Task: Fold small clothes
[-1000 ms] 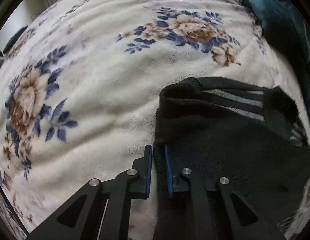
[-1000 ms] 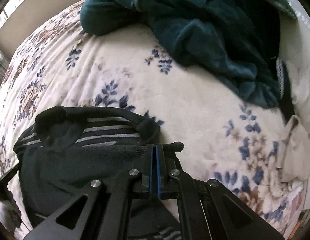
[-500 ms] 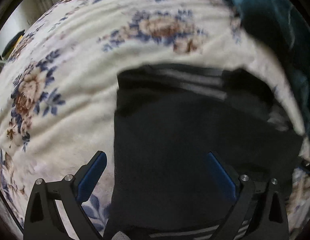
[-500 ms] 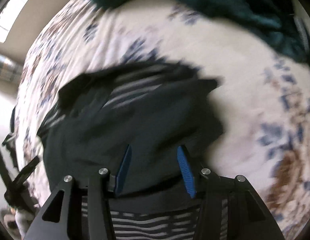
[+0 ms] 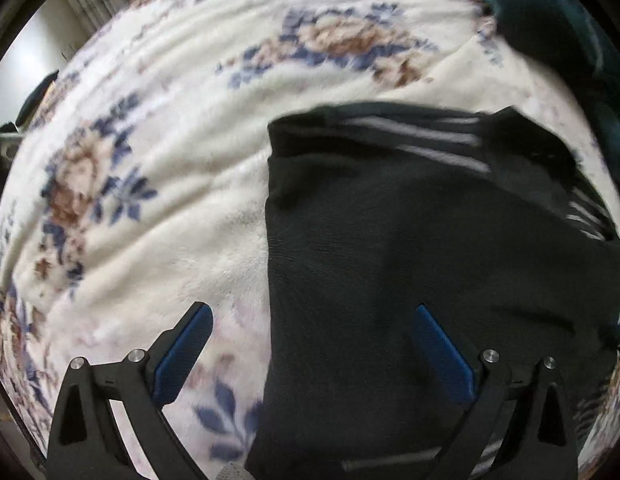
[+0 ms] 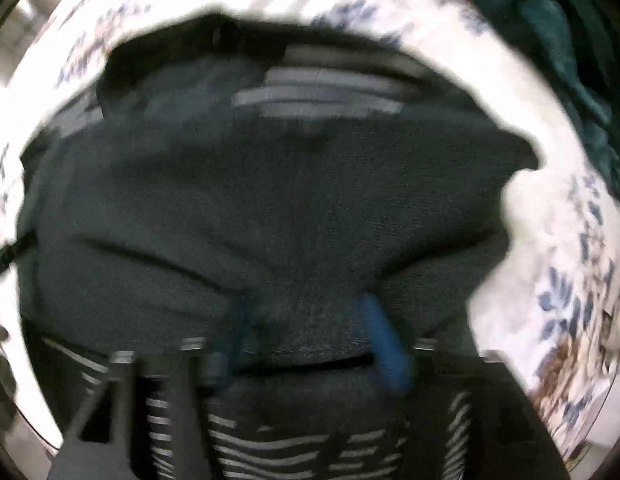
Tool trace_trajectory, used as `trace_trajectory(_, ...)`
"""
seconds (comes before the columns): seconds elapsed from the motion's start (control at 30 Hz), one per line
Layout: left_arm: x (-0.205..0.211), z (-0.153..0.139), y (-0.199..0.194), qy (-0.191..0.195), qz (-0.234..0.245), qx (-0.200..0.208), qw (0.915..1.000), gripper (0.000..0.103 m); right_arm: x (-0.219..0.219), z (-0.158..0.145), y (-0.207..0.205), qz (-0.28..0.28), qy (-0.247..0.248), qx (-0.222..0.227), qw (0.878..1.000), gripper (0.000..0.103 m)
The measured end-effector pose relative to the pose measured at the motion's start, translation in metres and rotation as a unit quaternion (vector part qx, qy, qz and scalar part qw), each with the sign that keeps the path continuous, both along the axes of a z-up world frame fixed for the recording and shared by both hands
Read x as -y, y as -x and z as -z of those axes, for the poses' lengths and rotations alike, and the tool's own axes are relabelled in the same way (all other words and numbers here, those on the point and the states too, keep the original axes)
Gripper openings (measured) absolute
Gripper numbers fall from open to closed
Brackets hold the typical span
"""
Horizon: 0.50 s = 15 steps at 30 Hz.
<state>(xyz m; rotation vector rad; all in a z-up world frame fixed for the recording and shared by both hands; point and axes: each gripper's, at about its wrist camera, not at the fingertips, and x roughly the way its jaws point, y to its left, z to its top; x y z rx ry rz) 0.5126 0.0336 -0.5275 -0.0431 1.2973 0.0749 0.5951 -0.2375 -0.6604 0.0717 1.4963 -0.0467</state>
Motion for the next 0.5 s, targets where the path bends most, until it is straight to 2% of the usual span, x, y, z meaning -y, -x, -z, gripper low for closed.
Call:
trace_trajectory(0.03, 0.005, -0.012, 0.007, -0.006, 0.005, 0.009, 0.9999, 0.103, 0.001, -0.009, 0.001, 0.008, -0.004, 0.01, 1.0, 0.103)
trace_trajectory(0.13, 0.018, -0.039, 0.026, -0.018, 0.02, 0.033, 0.9991, 0.103, 0.004, -0.038, 0.01, 0.038, -0.015, 0.031, 0.999, 0.103)
trace_trajectory(0.27, 0.046, -0.061, 0.053, -0.022, 0.04, 0.049, 0.9977, 0.103, 0.013, -0.073, 0.019, 0.062, -0.044, 0.045, 0.996, 0.103)
trace_trajectory(0.37, 0.074, -0.069, 0.081, -0.018, 0.053, 0.041, 0.9976, 0.103, 0.037, -0.099, 0.04, 0.076, -0.062, 0.06, 0.993, 0.103)
trace_trajectory(0.5, 0.12, -0.069, 0.128, -0.011, 0.06, 0.014, 0.998, 0.103, 0.086, -0.112, 0.063, 0.091, -0.096, 0.05, 0.99, 0.103)
